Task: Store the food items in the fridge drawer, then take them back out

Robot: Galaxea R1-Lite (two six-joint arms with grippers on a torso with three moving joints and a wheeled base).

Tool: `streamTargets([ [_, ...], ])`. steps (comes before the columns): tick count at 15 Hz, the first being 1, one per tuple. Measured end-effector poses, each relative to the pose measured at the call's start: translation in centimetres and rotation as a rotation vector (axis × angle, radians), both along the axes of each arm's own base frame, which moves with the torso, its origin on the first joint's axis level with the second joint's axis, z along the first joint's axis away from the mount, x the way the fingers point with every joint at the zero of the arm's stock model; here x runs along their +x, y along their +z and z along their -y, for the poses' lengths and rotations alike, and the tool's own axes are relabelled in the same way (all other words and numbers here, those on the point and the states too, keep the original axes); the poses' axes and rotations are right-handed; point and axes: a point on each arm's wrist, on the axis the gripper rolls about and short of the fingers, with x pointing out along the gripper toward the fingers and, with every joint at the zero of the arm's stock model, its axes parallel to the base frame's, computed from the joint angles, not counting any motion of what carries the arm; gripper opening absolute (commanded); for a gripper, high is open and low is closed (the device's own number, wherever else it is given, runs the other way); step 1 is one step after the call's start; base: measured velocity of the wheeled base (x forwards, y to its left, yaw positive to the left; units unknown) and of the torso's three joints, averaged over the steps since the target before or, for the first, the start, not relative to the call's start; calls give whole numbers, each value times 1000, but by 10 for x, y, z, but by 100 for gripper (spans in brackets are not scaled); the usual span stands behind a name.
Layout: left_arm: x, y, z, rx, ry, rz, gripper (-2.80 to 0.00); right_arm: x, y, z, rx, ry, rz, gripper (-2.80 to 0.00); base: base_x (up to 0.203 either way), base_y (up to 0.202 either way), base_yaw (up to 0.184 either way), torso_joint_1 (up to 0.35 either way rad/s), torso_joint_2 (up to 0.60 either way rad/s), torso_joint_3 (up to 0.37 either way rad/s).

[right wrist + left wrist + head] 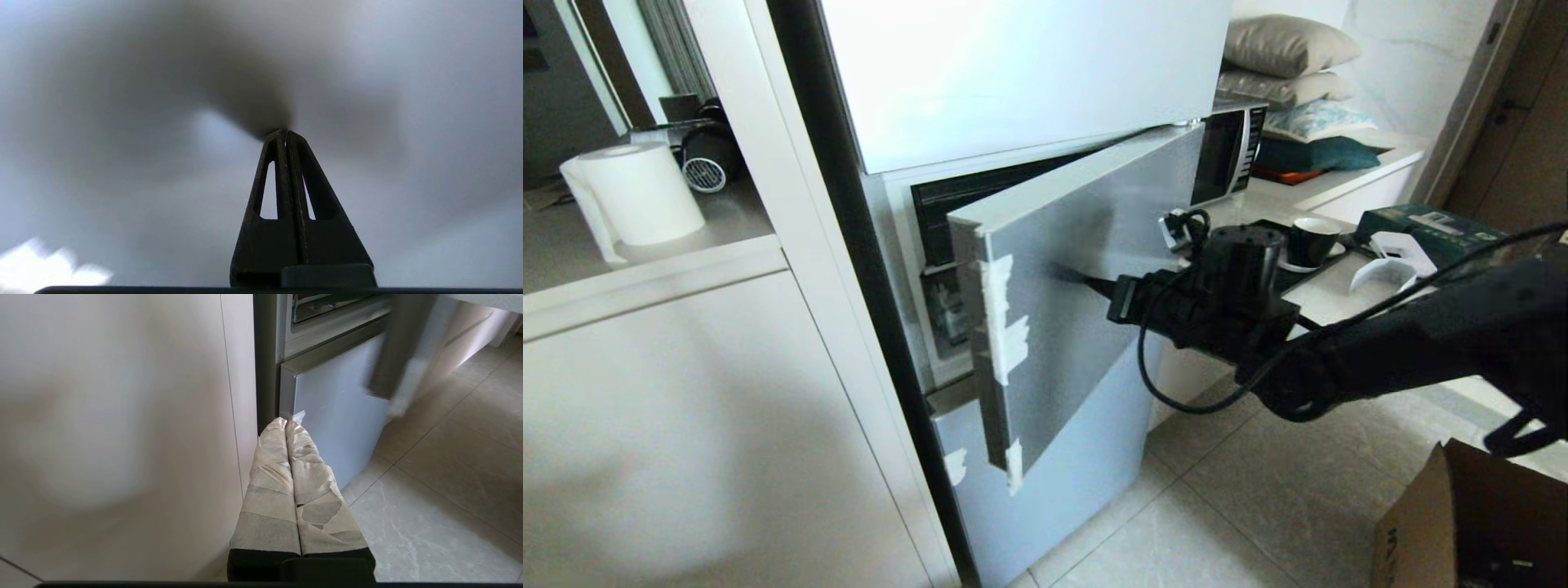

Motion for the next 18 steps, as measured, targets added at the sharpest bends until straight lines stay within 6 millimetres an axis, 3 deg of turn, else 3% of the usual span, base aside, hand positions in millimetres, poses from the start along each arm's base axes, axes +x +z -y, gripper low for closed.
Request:
streamTargets([
  [2, 0, 0, 0, 0, 0, 0, -280, 22, 2, -23, 36, 64, 93, -280, 0, 0, 0, 0, 0, 0],
  [4, 0, 0, 0, 0, 1, 0, -280, 37, -10, -39, 48, 111, 124, -280, 0, 0, 0, 0, 0, 0],
  [7, 0, 0, 0, 0, 0, 0, -280, 31, -31, -36, 27, 126, 84, -280, 0, 0, 0, 0, 0, 0],
  [9, 0, 0, 0, 0, 0, 0, -280, 9, -31, -23, 12, 133, 62, -280, 0, 0, 0, 0, 0, 0],
  [14, 0, 0, 0, 0, 0, 0, -280, -64, 1, 19, -66, 96, 96, -280, 0, 0, 0, 0, 0, 0],
  [18, 0, 0, 0, 0, 0, 0, -280, -155, 21, 85, -226, -166, 129, -280, 0, 0, 0, 0, 0, 0],
])
